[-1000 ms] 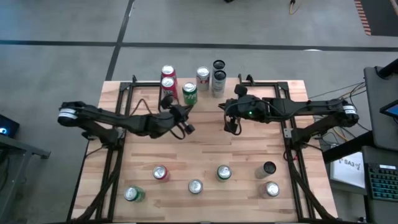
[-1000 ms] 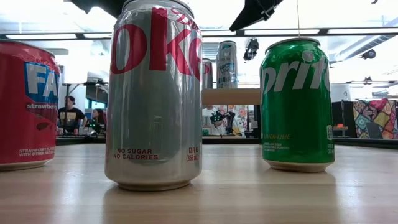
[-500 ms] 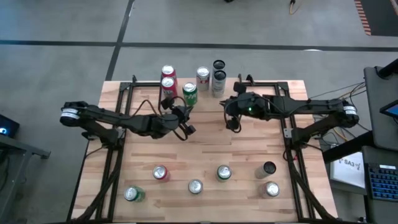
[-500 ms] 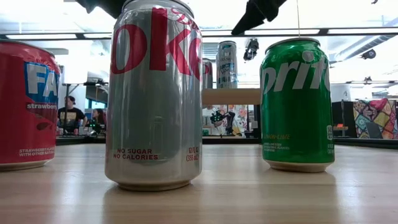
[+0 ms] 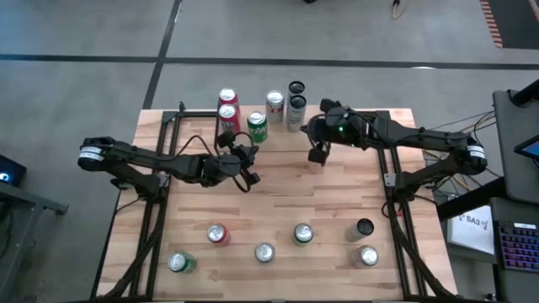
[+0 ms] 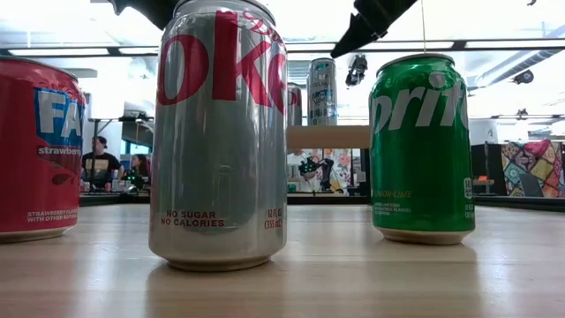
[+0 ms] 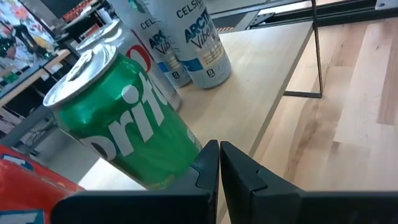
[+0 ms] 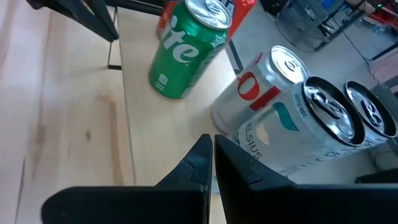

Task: Place canned beverage on shelf
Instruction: Put the top green soda can on the shelf

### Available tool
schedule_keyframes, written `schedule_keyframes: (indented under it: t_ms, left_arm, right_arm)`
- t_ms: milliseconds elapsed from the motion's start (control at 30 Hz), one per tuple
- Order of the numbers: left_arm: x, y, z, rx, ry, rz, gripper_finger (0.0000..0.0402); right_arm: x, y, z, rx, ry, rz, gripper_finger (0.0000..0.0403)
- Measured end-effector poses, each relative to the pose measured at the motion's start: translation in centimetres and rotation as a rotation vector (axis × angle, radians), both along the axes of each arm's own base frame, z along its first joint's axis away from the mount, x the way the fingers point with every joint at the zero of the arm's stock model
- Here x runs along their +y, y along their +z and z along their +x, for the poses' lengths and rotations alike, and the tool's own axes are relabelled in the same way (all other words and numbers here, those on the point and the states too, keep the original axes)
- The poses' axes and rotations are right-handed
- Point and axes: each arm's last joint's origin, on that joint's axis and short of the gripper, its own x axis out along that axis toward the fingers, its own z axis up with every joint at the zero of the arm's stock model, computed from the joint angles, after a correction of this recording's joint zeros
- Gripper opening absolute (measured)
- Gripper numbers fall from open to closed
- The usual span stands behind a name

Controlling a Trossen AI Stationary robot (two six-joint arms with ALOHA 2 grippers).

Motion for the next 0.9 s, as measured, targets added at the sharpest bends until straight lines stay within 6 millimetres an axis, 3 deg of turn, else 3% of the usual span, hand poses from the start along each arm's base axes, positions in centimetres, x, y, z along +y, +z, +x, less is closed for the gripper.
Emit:
schedule_keyframes:
  t_ms: [433, 667, 900]
  left_arm:
    - [0.6, 0.4, 0.1, -0.056, 0.058, 0.011, 0.0]
    - [1.6, 1.0, 0.6, -0.144, 0.095, 0.009, 0.0]
    - [2.1, 0.3, 1.2, -0.148, 0.11, 0.01, 0.0]
  right_arm:
    - [0.9, 0.9, -2.7, -0.019, 0.054, 0.087, 0.0009]
    - [1.2, 0.3, -3.7, -0.038, 0.075, 0.11, 0.0009]
    - [1.3, -0.2, -3.8, -0.033, 0.062, 0.135, 0.0009]
